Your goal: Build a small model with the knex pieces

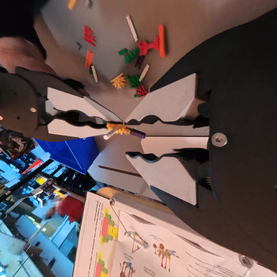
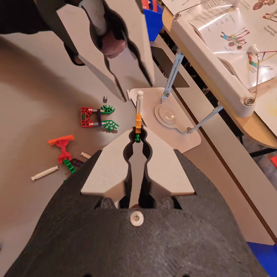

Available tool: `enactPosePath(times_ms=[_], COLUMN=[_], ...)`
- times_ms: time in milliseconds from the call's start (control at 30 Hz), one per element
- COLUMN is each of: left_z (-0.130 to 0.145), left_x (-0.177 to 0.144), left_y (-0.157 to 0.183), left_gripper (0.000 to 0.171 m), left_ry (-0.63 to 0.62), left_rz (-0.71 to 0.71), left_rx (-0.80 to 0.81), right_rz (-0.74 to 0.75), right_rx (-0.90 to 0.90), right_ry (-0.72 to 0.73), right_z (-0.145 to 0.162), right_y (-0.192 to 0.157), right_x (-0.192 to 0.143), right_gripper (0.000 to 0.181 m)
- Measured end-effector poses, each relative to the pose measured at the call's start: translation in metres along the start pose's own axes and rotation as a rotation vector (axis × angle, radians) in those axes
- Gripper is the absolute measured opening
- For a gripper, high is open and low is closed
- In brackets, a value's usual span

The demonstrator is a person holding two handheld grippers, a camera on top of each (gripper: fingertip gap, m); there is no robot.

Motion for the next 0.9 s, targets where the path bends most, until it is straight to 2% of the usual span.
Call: enactPosePath(times_ms=[33,67,133,300,567,733,833,900], left_z=[-0.003,-0.006,-0.011,-0.014,-0.02,-0.026,-0.029,-0.028], left_x=[0.0,-0.001,0.003,0.014,0.013,0.014,0.011,0.009], left_y=[0.0,0.001,0.005,0.019,0.023,0.025,0.021,0.018], left_gripper=[0.036,0.032,0.032,0.013,0.006,0.003,0.002,0.002], left_ry=[0.02,0.034,-0.003,-0.061,0.016,0.097,0.177,0.229], left_rz=[-0.028,-0.069,-0.068,-0.077,0.009,0.117,0.185,0.219], left_rx=[0.011,0.034,0.061,0.158,0.11,0.017,-0.081,-0.133], right_rz=[0.004,0.009,0.019,0.026,-0.025,-0.104,-0.132,-0.176], right_rx=[-0.009,-0.018,-0.047,-0.057,-0.05,-0.014,-0.028,0.01], right_ry=[-0.017,-0.026,-0.053,-0.077,-0.045,0.067,0.152,0.178], right_z=[0.001,0.001,0.001,-0.001,-0.001,-0.006,-0.009,-0.011], right_y=[-0.001,-0.002,-0.005,-0.008,-0.011,-0.011,-0.014,-0.012], right_x=[0.001,0.002,0.003,0.003,0.004,-0.001,-0.006,-0.01], right_gripper=[0.003,0.003,0.003,0.003,0.003,0.019,0.006,0.004])
Point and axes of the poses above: each gripper's, where its closed fingertips meet, x out along the fingers, z out of its underside, y = z × x across the jaws, the point moved 9 cm from there along -x, back along the fingers, and after that the axes turned 15 degrees about -y, right-handed, at the moved point
